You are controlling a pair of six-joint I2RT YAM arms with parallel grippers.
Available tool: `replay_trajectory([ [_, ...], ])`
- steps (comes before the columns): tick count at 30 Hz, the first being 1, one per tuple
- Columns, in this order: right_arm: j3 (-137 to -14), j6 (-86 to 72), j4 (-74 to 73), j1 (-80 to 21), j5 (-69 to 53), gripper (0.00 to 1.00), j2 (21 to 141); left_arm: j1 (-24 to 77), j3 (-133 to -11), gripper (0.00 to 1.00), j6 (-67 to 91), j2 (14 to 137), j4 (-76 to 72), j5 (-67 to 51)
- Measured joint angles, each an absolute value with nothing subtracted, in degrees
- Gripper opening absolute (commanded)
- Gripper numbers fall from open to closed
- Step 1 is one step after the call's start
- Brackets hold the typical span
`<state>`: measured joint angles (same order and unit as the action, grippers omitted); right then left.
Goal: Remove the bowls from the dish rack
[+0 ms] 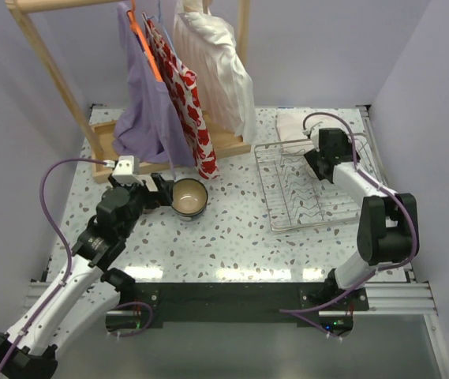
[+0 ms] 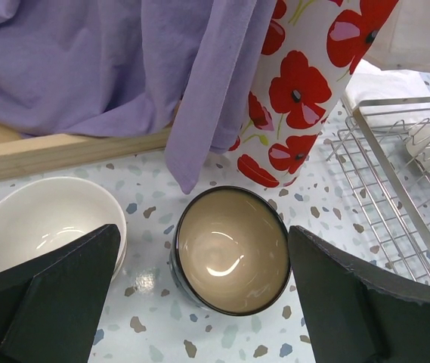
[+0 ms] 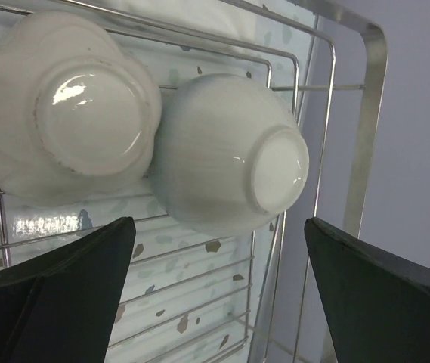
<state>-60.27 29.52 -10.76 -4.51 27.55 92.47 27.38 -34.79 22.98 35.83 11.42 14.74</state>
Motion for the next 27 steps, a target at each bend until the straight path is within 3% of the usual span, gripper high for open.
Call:
replay_trajectory([
  [9, -59.86, 39.88, -7.25, -5.08, 27.4, 0.99, 97.12, 27.38, -34.76, 0.98, 22.98, 35.35, 11.49, 14.76],
  [27, -58.22, 42.87, -0.58, -4.45, 26.63, 0.99, 97.78, 27.38, -34.76, 0.98, 22.98, 35.66, 11.57, 14.79],
])
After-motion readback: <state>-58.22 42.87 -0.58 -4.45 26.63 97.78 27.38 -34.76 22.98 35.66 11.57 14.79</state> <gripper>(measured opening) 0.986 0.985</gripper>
